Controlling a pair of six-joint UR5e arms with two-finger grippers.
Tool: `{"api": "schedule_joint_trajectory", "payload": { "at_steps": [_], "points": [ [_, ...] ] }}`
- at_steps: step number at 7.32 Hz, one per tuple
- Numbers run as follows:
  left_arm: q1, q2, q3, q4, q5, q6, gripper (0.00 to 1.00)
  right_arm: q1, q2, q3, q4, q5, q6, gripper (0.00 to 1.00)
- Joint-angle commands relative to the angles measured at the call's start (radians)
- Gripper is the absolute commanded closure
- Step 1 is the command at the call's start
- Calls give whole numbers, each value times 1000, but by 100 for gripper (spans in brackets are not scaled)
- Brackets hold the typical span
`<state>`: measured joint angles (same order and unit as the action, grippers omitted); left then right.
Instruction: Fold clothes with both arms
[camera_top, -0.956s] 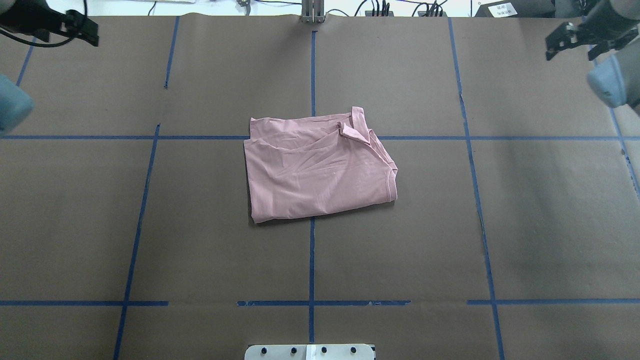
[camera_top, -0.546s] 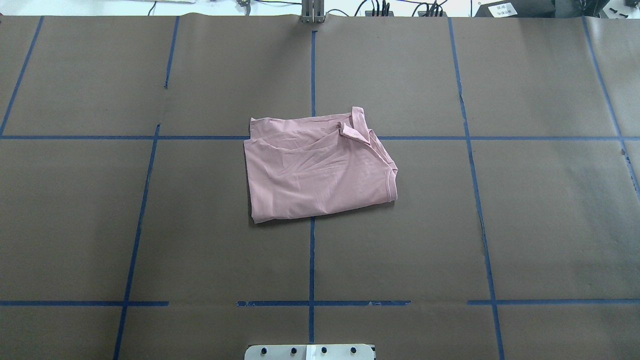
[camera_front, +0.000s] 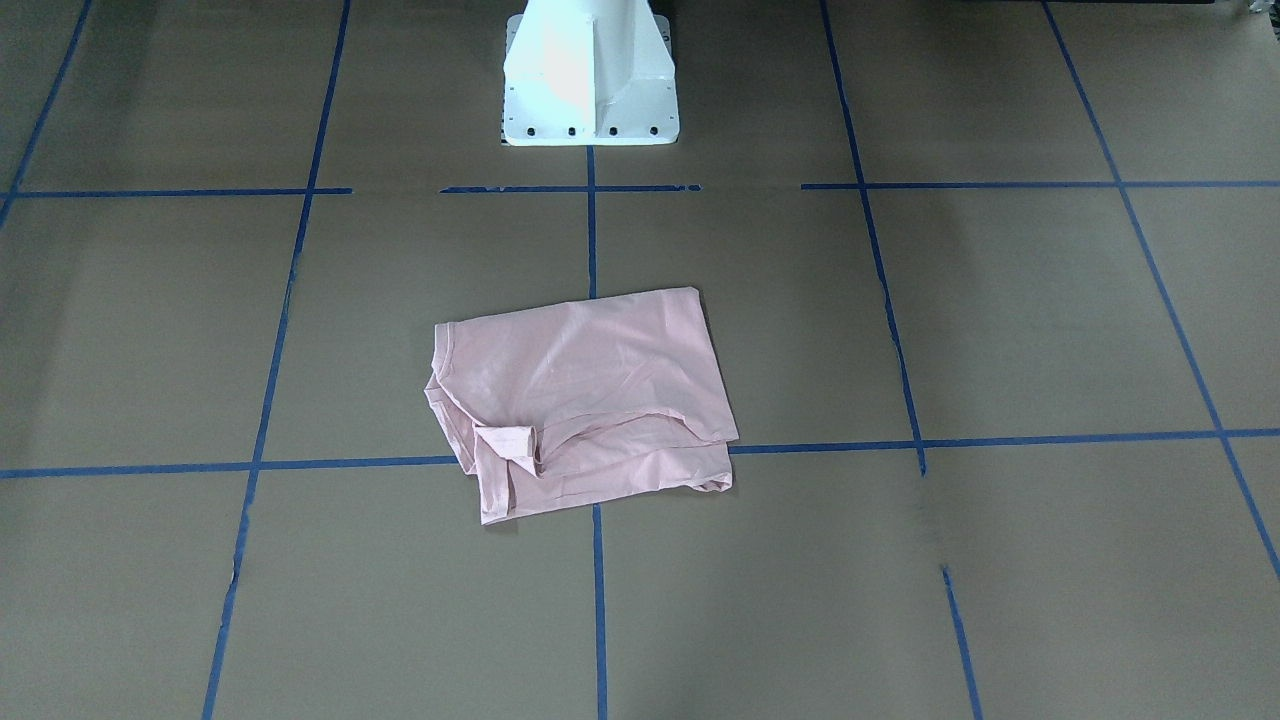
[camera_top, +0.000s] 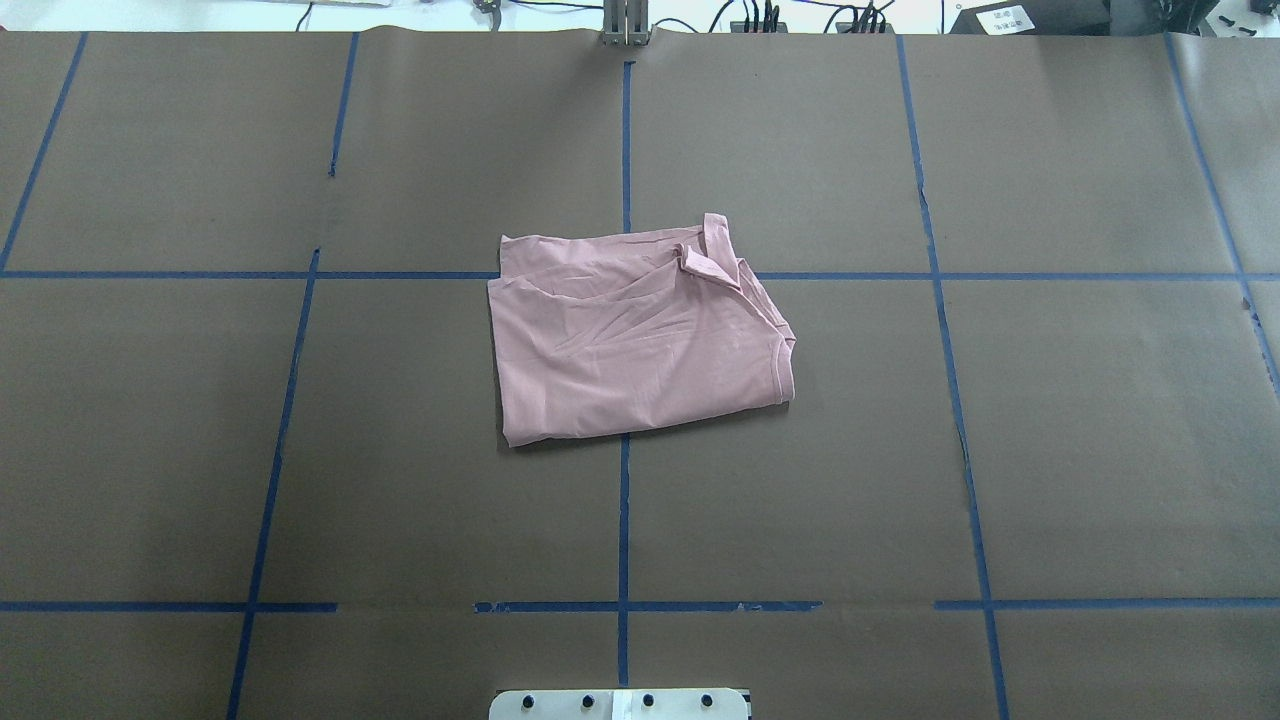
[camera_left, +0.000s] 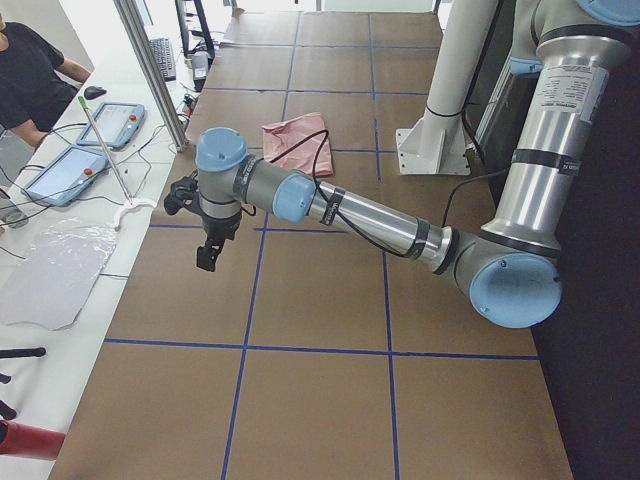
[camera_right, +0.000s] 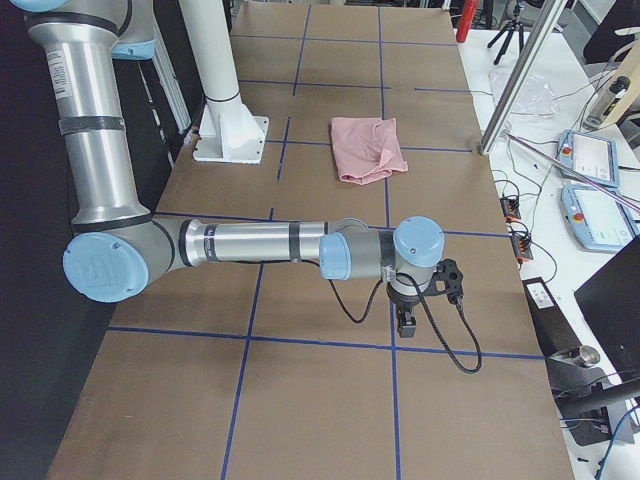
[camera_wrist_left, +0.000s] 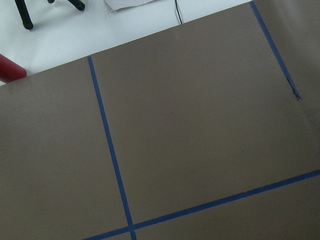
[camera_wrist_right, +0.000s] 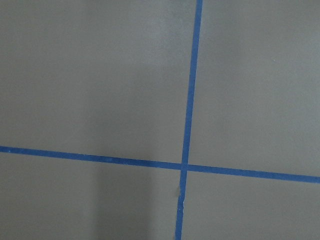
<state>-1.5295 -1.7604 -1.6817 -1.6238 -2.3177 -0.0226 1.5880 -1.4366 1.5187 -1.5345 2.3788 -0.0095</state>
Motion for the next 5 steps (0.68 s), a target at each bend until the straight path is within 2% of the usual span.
{"api": "schedule_joint_trajectory", "payload": {
  "at_steps": [1, 3, 5],
  "points": [
    [0, 88, 71, -31, -8, 3, 0, 0, -13, 81, -27, -16, 12, 0],
    [-1, 101, 114, -10, 0, 4, 0, 0, -19, 83, -97, -4, 22, 0],
    [-4, 125, 147, -10, 0, 110, 0, -2, -60, 61, -99, -6, 25, 0]
  ]
}}
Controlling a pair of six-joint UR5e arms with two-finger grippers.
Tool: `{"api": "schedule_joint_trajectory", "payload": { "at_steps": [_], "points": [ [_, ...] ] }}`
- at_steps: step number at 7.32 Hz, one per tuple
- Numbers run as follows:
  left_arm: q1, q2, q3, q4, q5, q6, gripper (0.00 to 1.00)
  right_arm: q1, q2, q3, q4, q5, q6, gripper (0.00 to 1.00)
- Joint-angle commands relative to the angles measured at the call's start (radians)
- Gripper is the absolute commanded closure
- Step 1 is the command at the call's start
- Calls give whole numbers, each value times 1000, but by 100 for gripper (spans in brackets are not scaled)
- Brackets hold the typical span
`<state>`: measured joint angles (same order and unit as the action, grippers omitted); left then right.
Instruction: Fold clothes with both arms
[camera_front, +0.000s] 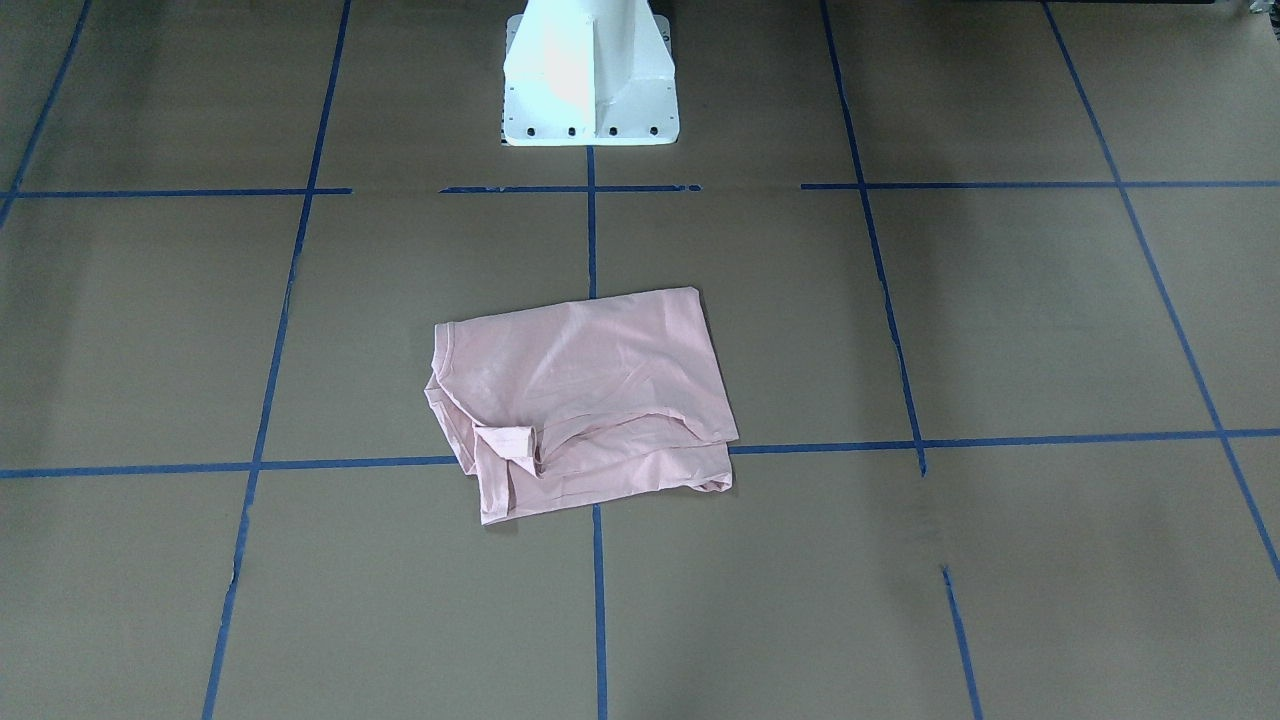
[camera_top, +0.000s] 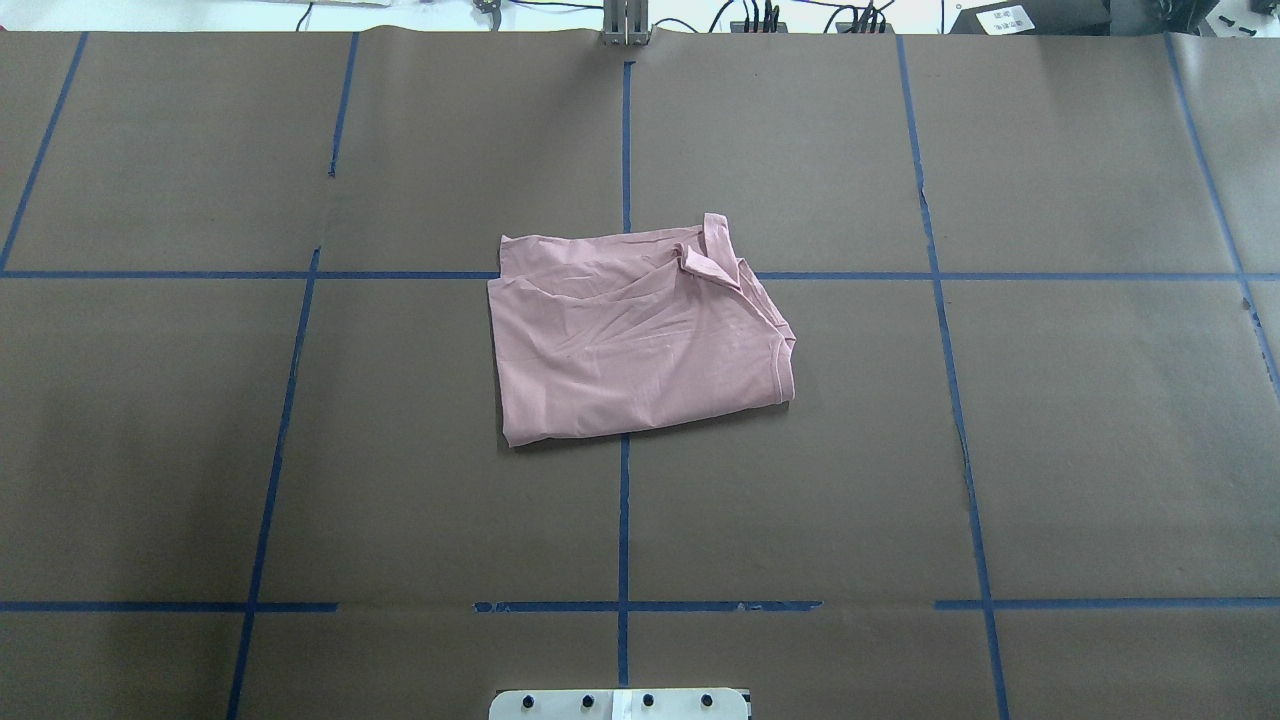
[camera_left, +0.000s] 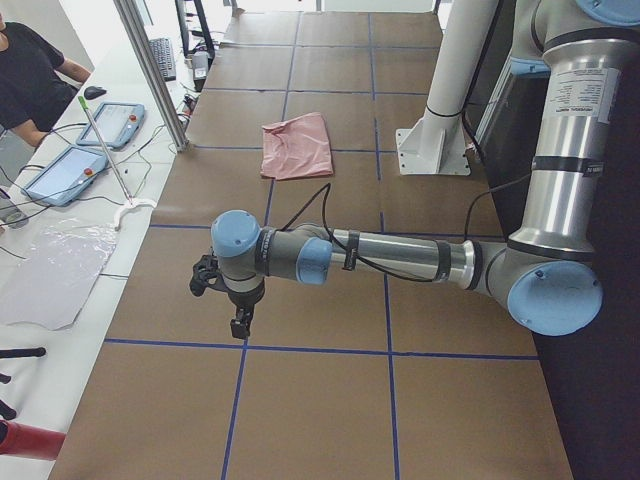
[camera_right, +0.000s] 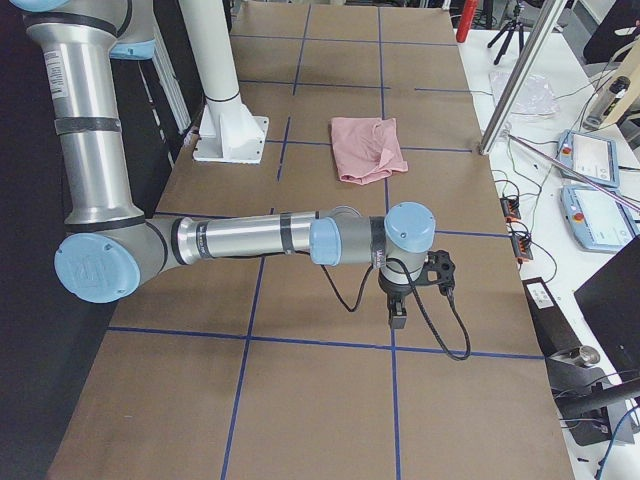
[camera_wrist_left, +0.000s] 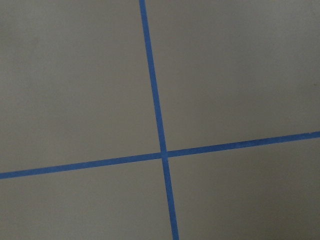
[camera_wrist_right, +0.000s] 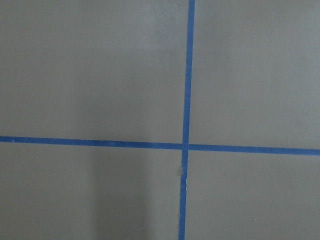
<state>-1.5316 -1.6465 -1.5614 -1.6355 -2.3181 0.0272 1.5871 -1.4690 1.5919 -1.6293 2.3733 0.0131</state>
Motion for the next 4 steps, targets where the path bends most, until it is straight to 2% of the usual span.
{"api": "schedule_joint_trajectory", "payload": {
  "at_steps": [1, 2, 4],
  "points": [
    [-2, 14, 37, 2, 0, 72, 0, -9, -28, -39, -4, 0, 2, 0],
    [-2, 22, 37, 2, 0, 72, 0, -25, -28, -87, 0, -3, 4, 0],
    [-2, 24, 37, 2, 0, 72, 0, -33, -31, -99, 43, -5, 11, 0]
  ]
}}
